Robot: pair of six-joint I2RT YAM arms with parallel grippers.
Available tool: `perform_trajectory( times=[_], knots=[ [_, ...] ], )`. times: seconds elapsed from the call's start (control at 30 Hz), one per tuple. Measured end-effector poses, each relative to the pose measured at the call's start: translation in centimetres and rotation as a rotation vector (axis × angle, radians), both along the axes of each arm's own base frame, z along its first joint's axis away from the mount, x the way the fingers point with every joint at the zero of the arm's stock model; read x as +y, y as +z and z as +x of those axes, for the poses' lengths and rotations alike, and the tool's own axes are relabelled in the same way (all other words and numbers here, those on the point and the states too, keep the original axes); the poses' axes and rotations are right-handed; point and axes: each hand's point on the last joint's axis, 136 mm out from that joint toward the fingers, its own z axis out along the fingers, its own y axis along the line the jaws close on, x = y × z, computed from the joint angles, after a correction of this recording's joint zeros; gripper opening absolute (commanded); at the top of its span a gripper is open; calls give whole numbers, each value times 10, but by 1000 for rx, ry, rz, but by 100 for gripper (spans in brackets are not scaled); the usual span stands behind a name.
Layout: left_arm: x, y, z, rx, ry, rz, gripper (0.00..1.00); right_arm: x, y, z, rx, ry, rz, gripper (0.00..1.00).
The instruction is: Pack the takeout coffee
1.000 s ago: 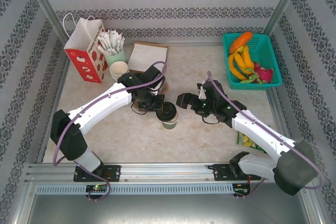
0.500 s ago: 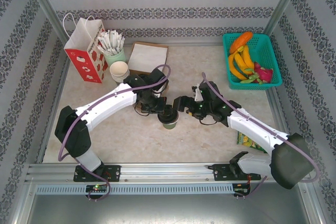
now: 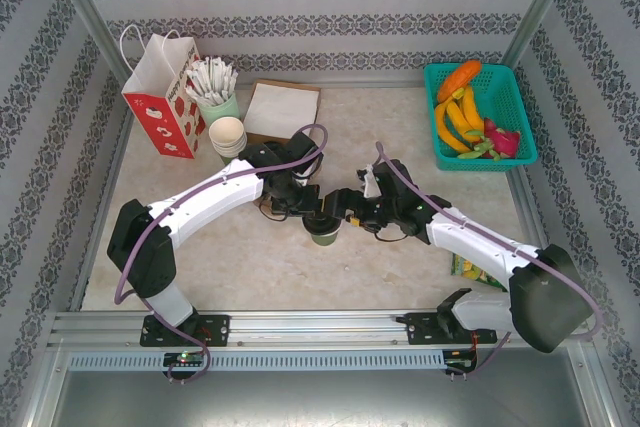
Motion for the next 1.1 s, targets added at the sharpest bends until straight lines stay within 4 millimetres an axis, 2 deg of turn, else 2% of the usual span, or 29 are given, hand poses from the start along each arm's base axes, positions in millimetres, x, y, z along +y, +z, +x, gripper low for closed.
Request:
perform_trajectory(
  times=[0.27,0.83,0.97,1.1],
  knots=[
    [-6,1,-1,-8,-16,4,0,8,-2,-3,9,32,15,93],
    [-9,-8,0,11,-46,67,0,6,-8,-3,28,23,0,94],
    [-12,-8,0,8,-54,70,0,-3,-4,-2,14,-2,9,95],
    [-15,-8,-1,5,-65,71,0,-21,13,4,-44,-54,42,95]
  ],
)
